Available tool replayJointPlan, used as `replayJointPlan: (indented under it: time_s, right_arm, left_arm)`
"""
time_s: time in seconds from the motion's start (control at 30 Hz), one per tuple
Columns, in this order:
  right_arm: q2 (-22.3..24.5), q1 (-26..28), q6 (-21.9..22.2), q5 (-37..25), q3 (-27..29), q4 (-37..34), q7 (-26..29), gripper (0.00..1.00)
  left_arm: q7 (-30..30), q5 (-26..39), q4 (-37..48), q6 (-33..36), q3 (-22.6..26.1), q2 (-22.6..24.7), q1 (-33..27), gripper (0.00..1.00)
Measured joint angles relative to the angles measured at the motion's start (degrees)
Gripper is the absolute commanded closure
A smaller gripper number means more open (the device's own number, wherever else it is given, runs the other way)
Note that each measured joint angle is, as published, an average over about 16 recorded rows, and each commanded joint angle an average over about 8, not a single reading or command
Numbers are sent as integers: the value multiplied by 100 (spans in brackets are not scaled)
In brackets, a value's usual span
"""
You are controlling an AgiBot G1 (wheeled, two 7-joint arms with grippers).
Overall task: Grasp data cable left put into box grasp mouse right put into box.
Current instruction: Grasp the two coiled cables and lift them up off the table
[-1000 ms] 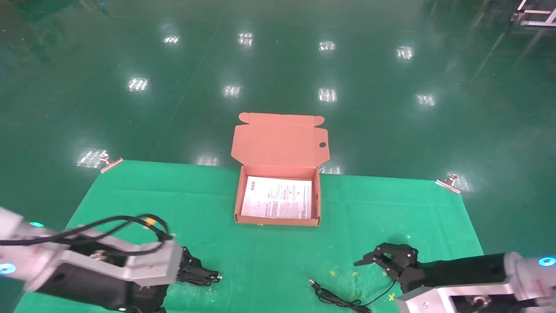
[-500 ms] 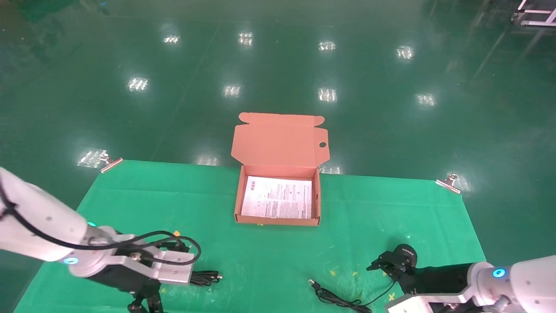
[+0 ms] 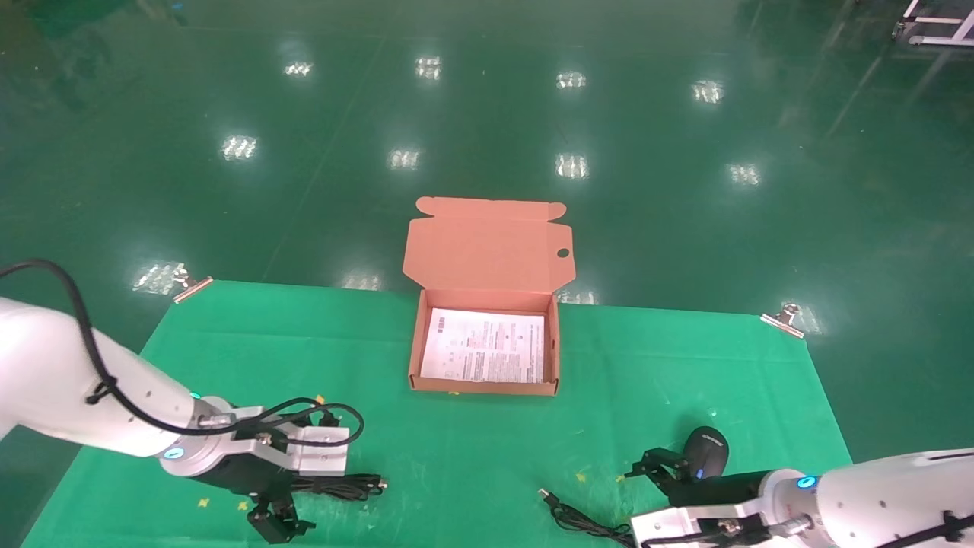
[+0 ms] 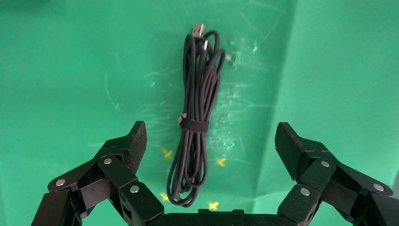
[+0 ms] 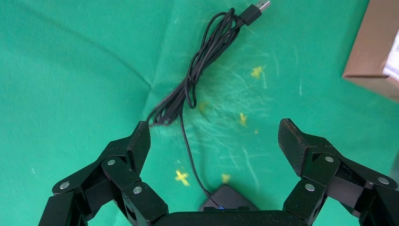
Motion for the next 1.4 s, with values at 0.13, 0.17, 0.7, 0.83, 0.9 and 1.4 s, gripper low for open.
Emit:
replayJointPlan:
  time_s: [0.13, 0.17, 0.7, 0.83, 0.9, 1.4]
  right_arm:
    - [-234, 39, 19, -99, -28, -281, 338, 0]
    - [-290, 52, 25, -119, -36, -356, 401, 0]
    - [-852, 159, 352, -345, -128, -1384, 531, 15]
    - [-915, 169, 425, -368, -138, -1528, 489, 65]
    - [-938, 175, 449, -376, -141, -1581, 476, 90]
    - [-970, 185, 495, -385, -139, -1659, 461, 100]
  left_arm:
    - [194, 35, 498, -147, 24, 194, -8, 0]
    - [247, 39, 625, -179, 28, 240, -14, 0]
    - [1164, -173, 2589, -667, -94, 774, -174, 47]
    - [1331, -260, 2931, -745, -148, 828, -204, 96]
    - [1387, -296, 3055, -773, -171, 845, -214, 100]
    - [1443, -365, 3225, -820, -216, 867, -234, 100]
